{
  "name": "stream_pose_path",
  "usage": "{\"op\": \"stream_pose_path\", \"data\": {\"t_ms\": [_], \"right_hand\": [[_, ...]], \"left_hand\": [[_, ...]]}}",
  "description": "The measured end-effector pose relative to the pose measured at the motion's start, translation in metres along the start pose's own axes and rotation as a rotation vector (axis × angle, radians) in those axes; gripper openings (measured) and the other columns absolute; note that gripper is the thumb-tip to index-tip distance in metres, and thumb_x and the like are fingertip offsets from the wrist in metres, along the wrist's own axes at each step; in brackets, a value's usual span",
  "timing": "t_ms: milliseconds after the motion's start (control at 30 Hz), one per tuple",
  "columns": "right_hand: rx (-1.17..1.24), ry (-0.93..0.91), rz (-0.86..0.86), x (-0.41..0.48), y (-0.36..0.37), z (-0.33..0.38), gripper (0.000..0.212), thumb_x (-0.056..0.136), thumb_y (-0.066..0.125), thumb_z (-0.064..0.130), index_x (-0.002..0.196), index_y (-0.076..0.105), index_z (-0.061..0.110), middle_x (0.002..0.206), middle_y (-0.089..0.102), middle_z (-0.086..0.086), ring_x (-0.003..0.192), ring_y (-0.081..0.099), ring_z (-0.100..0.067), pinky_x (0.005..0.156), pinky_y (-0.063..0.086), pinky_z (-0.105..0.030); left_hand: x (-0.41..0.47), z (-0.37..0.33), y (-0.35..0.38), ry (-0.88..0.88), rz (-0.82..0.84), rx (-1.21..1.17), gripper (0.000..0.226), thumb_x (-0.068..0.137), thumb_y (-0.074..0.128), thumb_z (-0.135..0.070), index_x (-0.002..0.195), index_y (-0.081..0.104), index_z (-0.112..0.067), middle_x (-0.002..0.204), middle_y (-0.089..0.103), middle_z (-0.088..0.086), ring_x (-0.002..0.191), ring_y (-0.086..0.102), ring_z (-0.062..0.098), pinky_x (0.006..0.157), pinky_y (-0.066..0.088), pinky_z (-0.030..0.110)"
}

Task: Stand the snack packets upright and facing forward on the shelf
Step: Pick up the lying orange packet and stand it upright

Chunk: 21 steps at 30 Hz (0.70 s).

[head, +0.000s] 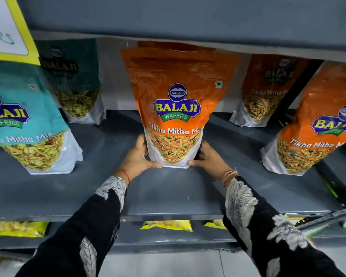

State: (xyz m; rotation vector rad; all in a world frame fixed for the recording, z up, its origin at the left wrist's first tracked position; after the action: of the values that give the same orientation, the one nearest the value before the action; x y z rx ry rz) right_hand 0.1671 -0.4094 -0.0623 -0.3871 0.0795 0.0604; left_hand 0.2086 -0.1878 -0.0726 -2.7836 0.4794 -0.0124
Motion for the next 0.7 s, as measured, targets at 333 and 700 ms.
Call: {"op": "stream_pose_path", "data": {"t_ms": [333, 700], "right_hand": [[-0.203, -0.004, -0.115, -0.032, 0.018, 0.007, 0.071, 0.062, 0.081, 0.015, 0.120, 0.041, 0.010, 0.125, 0.056, -0.014, 0.111, 0.053, -0.030, 0.088, 0.041, -0.030], [-0.271, -0.013, -0.092, -0.111, 0.039, -0.004, 0.059, 0.065, 0.080, 0.022, 0.110, 0.041, 0.018, 0.103, 0.052, 0.003, 0.091, 0.048, -0.012, 0.068, 0.036, -0.016]], "left_hand": [[-0.036, -0.001, -0.006, 0.014, -0.042, 0.106, 0.084, 0.047, 0.089, -0.012, 0.103, 0.035, -0.044, 0.105, 0.066, -0.003, 0.097, 0.067, 0.011, 0.081, 0.055, 0.027], [-0.122, 0.016, 0.012, 0.047, -0.075, 0.190, 0.079, 0.052, 0.087, -0.019, 0.101, 0.031, -0.045, 0.102, 0.063, -0.012, 0.083, 0.058, -0.017, 0.068, 0.044, -0.001]]}}
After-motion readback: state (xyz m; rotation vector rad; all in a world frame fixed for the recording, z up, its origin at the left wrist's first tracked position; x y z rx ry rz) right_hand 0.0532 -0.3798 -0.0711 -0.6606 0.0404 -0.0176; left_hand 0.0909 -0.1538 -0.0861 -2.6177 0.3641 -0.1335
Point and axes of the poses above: each hand's wrist, its own x-axis towards the middle knuckle, its own y-axis out of the palm, z = x × y, the point moved 4 cm from there along x, towards the middle knuckle
